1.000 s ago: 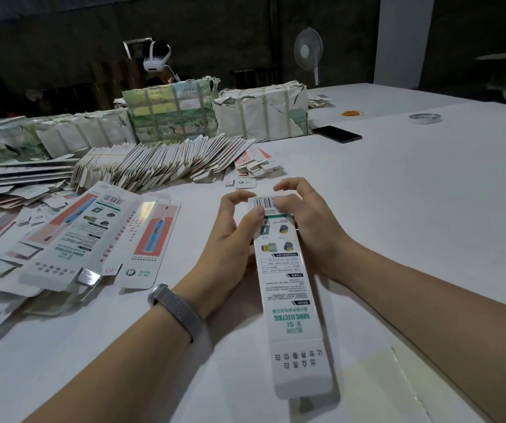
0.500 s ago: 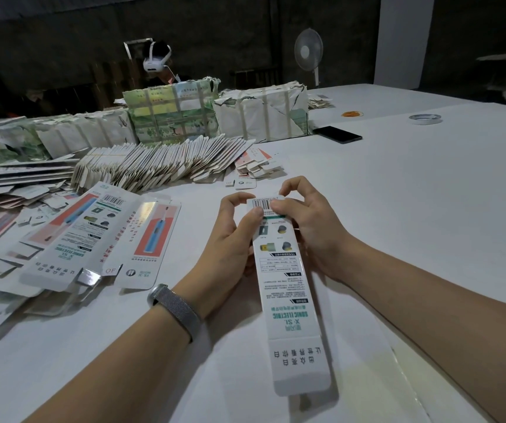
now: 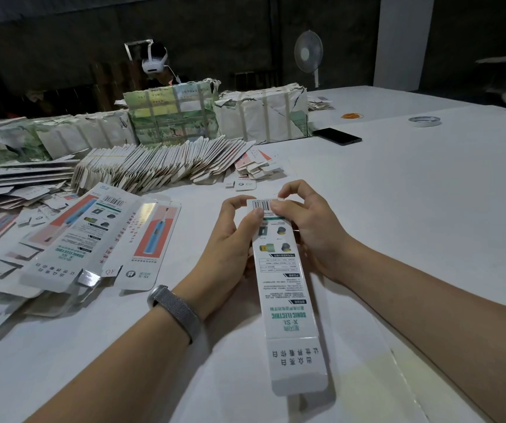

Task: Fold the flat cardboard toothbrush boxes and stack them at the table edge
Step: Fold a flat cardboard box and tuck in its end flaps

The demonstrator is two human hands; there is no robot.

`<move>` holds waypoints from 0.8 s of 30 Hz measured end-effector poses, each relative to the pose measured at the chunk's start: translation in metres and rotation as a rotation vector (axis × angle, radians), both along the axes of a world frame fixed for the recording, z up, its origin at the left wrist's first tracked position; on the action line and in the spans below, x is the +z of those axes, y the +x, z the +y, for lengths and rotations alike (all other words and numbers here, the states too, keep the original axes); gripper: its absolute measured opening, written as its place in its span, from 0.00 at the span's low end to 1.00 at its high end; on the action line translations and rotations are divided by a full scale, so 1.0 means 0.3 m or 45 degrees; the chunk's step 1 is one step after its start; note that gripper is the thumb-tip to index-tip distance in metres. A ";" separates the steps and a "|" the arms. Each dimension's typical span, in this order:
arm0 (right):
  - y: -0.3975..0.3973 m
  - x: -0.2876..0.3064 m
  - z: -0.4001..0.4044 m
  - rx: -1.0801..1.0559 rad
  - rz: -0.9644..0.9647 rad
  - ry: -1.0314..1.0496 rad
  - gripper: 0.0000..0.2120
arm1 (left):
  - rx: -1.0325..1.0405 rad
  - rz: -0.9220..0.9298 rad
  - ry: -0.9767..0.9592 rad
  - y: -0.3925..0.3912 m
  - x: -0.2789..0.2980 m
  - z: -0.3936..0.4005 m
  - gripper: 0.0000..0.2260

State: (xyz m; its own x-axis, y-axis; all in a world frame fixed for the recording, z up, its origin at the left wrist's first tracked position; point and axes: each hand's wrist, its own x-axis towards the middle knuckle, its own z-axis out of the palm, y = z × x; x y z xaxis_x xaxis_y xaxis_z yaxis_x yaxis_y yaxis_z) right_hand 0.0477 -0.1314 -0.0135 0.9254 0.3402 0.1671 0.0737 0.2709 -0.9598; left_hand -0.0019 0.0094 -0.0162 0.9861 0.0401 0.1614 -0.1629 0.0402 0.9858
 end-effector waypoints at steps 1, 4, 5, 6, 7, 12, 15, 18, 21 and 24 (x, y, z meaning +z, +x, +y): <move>-0.001 0.001 -0.001 0.003 0.006 0.002 0.08 | -0.006 0.006 0.003 -0.002 0.002 0.000 0.05; -0.003 0.004 -0.005 -0.001 0.028 0.018 0.07 | -0.064 0.016 0.009 -0.011 0.008 0.003 0.04; -0.002 0.004 -0.006 -0.010 0.031 0.021 0.08 | -0.082 0.016 0.001 -0.014 0.010 0.004 0.04; -0.001 0.003 -0.007 -0.020 0.030 0.021 0.08 | -0.093 0.015 -0.007 -0.016 0.011 0.005 0.04; 0.001 0.002 -0.006 -0.027 0.022 0.017 0.07 | -0.095 0.014 -0.006 -0.016 0.010 0.005 0.04; 0.006 -0.005 0.012 -0.108 -0.167 -0.178 0.07 | -0.036 -0.003 0.014 -0.001 -0.006 0.017 0.05; 0.010 -0.004 0.006 -0.231 -0.252 -0.388 0.03 | 0.028 -0.035 0.051 0.007 -0.019 0.020 0.08; 0.001 -0.006 -0.001 -0.265 -0.329 -0.515 0.08 | 0.116 -0.082 0.051 0.010 -0.020 0.024 0.15; -0.021 0.028 -0.009 -0.168 -0.615 -0.797 0.19 | 0.190 -0.096 -0.002 0.003 -0.012 0.031 0.21; -0.037 0.082 -0.017 0.050 -0.758 -1.147 0.33 | 0.207 -0.101 -0.018 -0.006 -0.007 0.036 0.20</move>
